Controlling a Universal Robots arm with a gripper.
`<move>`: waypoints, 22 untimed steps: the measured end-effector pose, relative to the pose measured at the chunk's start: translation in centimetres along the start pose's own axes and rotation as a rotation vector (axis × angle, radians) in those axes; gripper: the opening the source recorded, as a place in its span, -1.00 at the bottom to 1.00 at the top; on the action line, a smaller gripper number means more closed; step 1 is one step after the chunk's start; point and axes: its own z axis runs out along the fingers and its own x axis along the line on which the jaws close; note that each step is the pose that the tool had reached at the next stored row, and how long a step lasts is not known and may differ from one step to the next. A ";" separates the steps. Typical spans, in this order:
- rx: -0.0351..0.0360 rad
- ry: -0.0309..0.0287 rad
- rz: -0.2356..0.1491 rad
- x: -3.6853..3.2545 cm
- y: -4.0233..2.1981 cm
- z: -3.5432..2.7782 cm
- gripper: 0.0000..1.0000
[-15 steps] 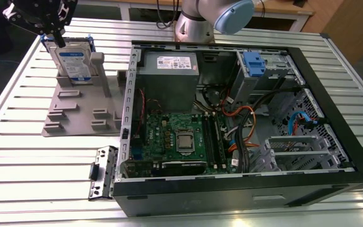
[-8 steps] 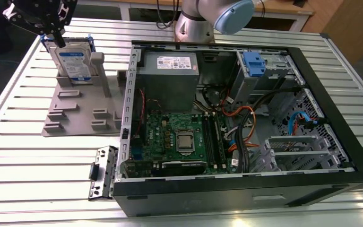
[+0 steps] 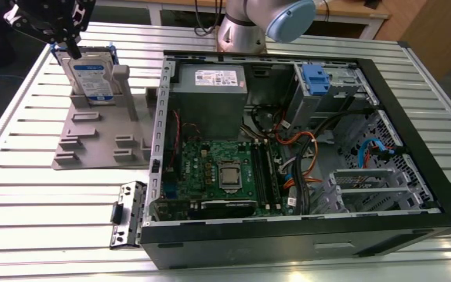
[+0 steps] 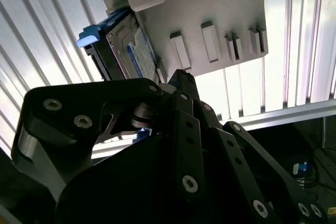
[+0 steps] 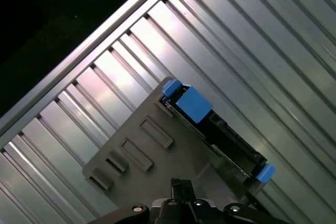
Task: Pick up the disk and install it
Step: 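Pick up the disk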
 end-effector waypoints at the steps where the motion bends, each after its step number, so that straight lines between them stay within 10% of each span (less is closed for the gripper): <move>1: 0.0000 0.0002 -0.003 0.00 0.00 0.00 -0.80; 22: 0.0002 0.0039 -0.119 0.00 0.00 0.00 -0.80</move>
